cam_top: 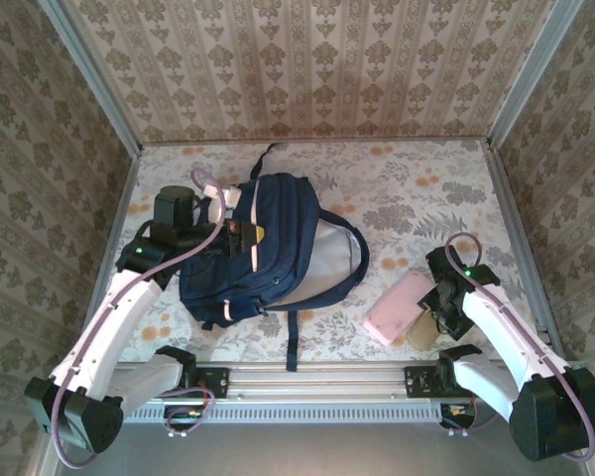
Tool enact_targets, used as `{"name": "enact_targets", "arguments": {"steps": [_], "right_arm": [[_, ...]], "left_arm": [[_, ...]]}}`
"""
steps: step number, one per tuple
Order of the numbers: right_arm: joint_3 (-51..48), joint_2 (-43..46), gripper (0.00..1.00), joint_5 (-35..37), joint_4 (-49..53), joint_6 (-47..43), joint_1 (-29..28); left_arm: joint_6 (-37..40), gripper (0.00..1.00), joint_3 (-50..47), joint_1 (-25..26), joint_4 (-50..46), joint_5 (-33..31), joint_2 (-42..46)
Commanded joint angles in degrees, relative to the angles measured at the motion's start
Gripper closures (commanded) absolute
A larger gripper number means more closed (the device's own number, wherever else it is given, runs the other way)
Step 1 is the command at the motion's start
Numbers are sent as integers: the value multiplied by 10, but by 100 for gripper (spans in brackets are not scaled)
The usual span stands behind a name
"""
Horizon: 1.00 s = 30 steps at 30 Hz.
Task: Pack books, pencil case, and school supplies into a backpack
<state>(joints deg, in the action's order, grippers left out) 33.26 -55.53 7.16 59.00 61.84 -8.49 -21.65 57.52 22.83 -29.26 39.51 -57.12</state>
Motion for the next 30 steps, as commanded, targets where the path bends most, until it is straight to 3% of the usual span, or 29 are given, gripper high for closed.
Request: {"name": "enact_targets", "arguments": {"steps": [1,9,17,19,22,23,26,30], "right_arm": [[-17,-14,28,-37,-39,-1,3],[-32,-43,28,-62,-89,-17,3],[-37,-77,44,-74,-119,-10,3],[-36,-81,41,-72,-121,-11,3],[-40,-87,25,-73,-130,-8,3],[-42,-91,24,-78,-136,-6,4],[-48,-104,26,-84,-151,1,3],[-42,-98,36,-68,-143,3,3]], "left_arm": [[28,100,27,5,7,2,21],[33,100,33,8,2,-1,15],[36,100,35,8,-3,-8,12],[37,100,36,8,-4,-9,11],[37,100,39,8,-7,-7,9],[37,100,40,8,-8,-7,9],[37,100,42,6,-10,-6,7],[35,100,42,2,-11,-5,7]]}}
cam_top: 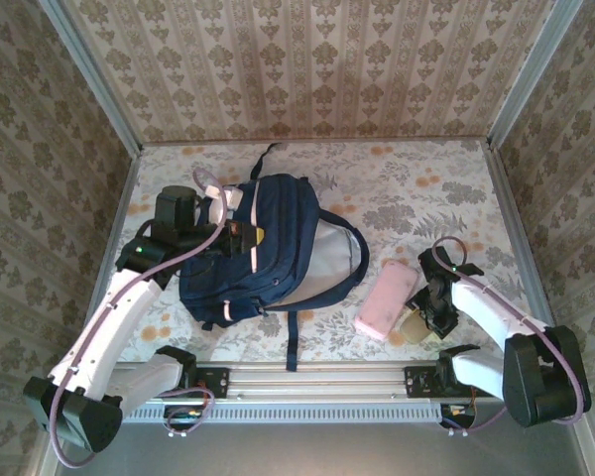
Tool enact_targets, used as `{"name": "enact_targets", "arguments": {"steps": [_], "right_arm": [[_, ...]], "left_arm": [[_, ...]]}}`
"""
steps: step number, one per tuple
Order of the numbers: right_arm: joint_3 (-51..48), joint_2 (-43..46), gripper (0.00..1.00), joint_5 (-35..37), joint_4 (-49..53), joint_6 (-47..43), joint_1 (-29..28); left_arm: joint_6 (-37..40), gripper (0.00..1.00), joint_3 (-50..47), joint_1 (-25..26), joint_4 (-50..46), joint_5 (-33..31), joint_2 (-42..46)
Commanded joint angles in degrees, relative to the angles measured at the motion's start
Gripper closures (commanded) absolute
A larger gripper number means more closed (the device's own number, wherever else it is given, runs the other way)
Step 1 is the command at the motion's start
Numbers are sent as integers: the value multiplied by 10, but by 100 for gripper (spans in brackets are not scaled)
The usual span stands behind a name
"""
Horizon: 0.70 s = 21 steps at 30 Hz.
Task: Pack books, pencil case, and school supplies into a backpack
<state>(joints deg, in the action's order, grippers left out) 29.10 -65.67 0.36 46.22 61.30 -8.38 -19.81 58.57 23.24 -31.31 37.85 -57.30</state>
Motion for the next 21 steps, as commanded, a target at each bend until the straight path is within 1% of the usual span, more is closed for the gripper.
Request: {"name": "enact_targets", "arguments": {"steps": [1,5,8,10,12,14,16,18,21], "right_arm": [[5,12,39,13,-2,7,1],[30,72,45,55,54,6,1],[63,123,47,75,87,-11,1],[82,156,48,56,74,-47,-1],[99,190,52,22,39,-89,-12],[113,208,56,-11,-2,-127,-28],[130,208,59,-32,-36,-158,-53],[156,184,62,-36,-60,-188,-88],[191,132,63,-44,-102,-231,-146]], "left_arm": [[16,100,32,-4,10,13,8],[9,100,32,-9,17,28,5],[5,100,40,-10,21,51,-4],[5,100,49,-9,25,80,-14],[3,100,57,-7,35,119,-22],[4,100,63,-6,40,142,-24],[8,100,67,-4,40,154,-22],[20,100,80,4,34,172,-26],[45,100,113,21,2,188,-41]]}}
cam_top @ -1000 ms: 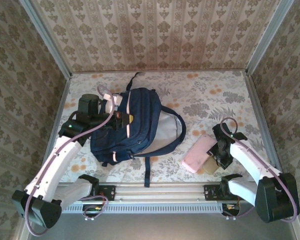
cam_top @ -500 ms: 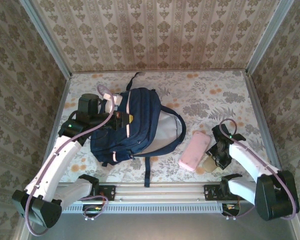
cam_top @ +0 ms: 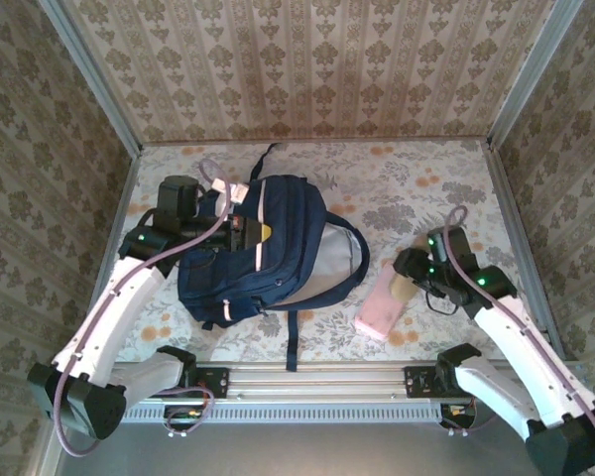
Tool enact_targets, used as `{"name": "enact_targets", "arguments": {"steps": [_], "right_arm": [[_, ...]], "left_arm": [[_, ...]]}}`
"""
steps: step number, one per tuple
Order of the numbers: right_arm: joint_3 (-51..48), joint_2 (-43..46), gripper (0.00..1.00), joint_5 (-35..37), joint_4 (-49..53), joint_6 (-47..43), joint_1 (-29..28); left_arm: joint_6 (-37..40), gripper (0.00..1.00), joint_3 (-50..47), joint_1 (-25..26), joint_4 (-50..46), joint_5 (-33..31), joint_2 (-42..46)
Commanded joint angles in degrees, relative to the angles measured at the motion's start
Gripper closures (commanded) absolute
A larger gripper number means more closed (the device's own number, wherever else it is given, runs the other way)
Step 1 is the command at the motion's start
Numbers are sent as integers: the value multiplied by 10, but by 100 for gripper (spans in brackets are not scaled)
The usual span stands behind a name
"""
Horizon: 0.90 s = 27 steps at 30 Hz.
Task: Pack books, pencil case, and school supplies into a backpack
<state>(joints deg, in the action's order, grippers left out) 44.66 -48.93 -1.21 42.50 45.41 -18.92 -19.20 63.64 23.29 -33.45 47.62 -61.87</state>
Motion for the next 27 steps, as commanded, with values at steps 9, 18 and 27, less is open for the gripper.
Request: {"name": "enact_targets", "arguments": {"steps": [9,18,27], "right_arm": [[32,-141,63,-132,-301,-62,-135],[113,-266,66,-110,-364,-74,-231],[144,-359,61,-147,-486,-9,-239]], "left_arm": [[98,100,160,75,-51,112,-72],[187,100,304,105,-163,-17,-165],[208,100,337,49,-158,-18,-173]]}}
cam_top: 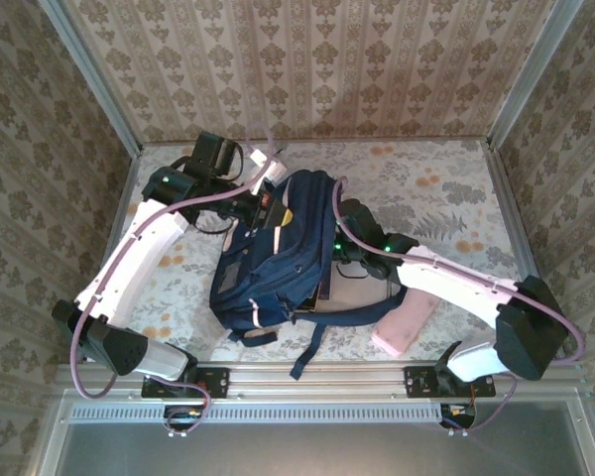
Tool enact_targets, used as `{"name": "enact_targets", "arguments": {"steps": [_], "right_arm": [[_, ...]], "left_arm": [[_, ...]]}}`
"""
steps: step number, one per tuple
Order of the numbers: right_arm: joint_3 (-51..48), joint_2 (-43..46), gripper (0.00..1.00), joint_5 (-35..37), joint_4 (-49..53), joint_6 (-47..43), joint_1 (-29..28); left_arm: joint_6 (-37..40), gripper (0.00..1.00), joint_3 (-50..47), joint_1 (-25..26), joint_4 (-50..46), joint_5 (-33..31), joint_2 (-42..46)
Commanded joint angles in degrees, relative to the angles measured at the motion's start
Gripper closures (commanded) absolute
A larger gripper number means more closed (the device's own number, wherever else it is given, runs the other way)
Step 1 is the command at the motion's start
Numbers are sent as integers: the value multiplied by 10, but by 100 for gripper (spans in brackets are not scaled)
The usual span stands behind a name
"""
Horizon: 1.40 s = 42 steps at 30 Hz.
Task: Pack books, pencil case, and school supplies into a backpack
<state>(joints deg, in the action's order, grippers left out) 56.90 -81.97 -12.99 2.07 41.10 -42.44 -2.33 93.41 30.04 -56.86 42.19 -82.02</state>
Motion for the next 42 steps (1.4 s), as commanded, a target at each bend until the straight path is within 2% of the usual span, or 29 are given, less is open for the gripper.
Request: {"name": "enact_targets", "arguments": {"steps": [1,4,8,11,13,15,16,23,26,31,37,42], "right_arm": [[28,-43,59,-37,-101,53,-4],[43,-91,58,-41,-141,119,-2],[52,-179,60,-82,-283,265,1],[79,-246,52,-104,-382,350,-6],[104,-284,45,-106,-408,372,-15],[132,-310,26,-101,-386,360,-22],[137,-316,20,-93,-376,351,-23],[80,-278,1,-54,-367,299,-7],[65,-250,0,-63,-341,269,1],[59,-186,0,-42,-222,169,3],[16,-124,1,-42,-194,131,25],[22,-72,3,6,-38,71,40]], "left_arm": [[38,100,33,-24,85,53,33],[39,100,21,-34,107,96,42],[44,100,7,-35,120,126,42],[50,100,0,-35,123,131,41],[51,100,-3,-35,125,129,40],[51,100,-4,-35,126,128,37],[51,100,-5,-35,127,129,36],[29,100,-32,-70,156,135,61],[8,100,-60,-89,183,135,83],[0,100,-97,-107,199,113,115],[2,100,-152,-121,208,59,163],[-7,100,-182,-137,206,-1,189]]}}
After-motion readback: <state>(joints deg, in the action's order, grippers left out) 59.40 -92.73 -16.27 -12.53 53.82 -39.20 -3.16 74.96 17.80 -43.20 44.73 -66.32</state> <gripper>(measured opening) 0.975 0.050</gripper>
